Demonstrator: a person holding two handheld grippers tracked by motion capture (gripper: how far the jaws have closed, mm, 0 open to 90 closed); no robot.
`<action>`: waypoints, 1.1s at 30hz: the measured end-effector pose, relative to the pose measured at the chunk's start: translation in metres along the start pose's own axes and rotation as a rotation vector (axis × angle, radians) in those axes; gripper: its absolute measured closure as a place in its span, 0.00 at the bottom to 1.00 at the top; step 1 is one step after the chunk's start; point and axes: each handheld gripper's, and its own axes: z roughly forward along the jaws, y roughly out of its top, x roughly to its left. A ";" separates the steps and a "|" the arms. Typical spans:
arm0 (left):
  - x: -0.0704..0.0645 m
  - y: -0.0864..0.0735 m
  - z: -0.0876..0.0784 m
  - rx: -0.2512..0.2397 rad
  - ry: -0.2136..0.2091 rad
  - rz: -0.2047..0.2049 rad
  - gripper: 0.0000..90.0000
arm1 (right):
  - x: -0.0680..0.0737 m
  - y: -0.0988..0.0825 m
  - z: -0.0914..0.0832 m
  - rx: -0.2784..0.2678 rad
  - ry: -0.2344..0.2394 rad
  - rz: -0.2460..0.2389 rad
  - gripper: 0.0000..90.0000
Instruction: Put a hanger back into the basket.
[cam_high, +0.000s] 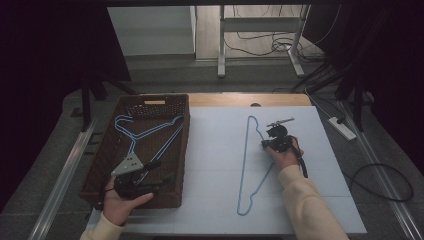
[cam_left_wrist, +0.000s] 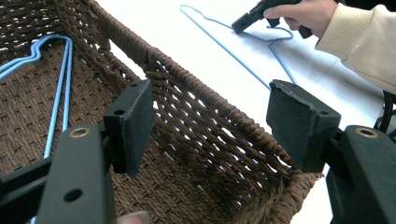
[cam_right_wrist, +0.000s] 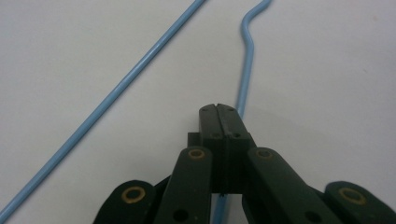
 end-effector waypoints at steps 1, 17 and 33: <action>0.000 0.000 0.000 0.001 -0.001 0.001 0.36 | -0.002 -0.002 -0.001 0.000 -0.001 0.000 1.00; -0.002 0.001 -0.001 -0.005 0.002 0.001 0.36 | -0.012 -0.021 -0.020 -0.023 0.028 0.031 1.00; -0.004 0.002 0.001 -0.003 -0.004 0.006 0.36 | 0.093 -0.078 -0.059 0.034 0.329 -0.331 1.00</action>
